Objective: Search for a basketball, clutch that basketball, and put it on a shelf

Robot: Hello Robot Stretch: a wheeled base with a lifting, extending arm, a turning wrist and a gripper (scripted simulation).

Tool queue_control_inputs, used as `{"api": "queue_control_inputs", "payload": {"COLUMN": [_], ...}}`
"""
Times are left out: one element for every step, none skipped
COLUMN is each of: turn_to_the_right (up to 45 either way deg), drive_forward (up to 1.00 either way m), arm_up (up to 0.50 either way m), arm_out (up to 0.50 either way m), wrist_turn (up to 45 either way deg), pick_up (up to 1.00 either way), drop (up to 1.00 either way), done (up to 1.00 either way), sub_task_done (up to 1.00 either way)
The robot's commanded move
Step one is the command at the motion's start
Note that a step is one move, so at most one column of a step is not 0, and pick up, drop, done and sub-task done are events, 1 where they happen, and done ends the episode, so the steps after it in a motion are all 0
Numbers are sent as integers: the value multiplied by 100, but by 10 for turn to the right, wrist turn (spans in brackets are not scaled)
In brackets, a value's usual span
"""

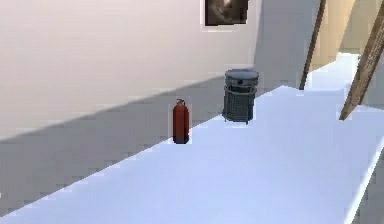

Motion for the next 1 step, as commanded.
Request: {"api": "queue_control_inputs", "payload": {"turn_to_the_right": [-60], "drive_forward": [0], "arm_up": [0], "arm_out": [0], "wrist_turn": [0], "pick_up": [0], "drop": [0], "done": [0], "sub_task_done": [0]}}
